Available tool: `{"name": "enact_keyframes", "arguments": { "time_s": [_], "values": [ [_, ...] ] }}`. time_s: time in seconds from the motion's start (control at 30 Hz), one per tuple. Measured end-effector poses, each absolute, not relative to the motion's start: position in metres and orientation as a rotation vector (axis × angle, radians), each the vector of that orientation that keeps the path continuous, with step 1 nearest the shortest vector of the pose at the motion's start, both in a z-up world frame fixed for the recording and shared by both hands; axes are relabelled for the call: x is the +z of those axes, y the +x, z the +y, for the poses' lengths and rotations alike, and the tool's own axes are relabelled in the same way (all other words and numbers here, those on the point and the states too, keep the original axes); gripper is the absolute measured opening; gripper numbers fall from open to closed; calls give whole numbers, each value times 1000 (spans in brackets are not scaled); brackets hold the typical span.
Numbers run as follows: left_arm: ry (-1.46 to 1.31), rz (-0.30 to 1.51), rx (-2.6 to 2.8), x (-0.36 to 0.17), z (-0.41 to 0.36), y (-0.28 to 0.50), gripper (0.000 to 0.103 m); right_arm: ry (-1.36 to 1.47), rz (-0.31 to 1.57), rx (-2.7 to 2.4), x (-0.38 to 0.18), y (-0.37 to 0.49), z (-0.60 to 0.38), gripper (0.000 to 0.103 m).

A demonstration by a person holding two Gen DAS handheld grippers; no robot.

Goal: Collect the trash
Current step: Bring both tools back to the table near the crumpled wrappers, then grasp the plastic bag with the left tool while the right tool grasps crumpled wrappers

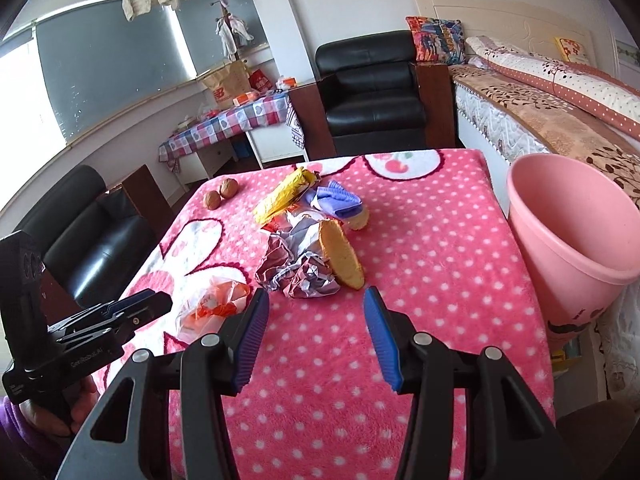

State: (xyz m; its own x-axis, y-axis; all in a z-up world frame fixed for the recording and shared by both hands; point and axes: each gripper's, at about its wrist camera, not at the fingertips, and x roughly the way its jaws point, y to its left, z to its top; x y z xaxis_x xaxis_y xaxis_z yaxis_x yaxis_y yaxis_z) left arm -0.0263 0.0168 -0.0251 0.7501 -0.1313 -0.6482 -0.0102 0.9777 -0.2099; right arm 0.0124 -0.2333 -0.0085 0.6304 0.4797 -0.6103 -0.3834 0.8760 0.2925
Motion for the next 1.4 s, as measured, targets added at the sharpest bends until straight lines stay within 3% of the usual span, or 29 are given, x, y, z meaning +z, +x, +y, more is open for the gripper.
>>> {"name": "enact_keyframes", "arguments": {
  "time_s": [0.4,0.53,0.67,1.2,1.4],
  "values": [
    [-200,766,-128,-46,11,-5,42,135,803,497,-29,30,-222,49],
    [-177,750,-156,-44,7,-7,20,138,816,507,-32,35,-219,49],
    [-187,723,-153,-39,12,-12,8,148,832,529,-33,40,-212,49],
    [-272,654,-91,-16,41,-36,6,116,921,558,-46,91,-175,54],
    [-267,640,-105,-9,36,-41,6,164,961,612,-50,81,-183,47]
  ]
}}
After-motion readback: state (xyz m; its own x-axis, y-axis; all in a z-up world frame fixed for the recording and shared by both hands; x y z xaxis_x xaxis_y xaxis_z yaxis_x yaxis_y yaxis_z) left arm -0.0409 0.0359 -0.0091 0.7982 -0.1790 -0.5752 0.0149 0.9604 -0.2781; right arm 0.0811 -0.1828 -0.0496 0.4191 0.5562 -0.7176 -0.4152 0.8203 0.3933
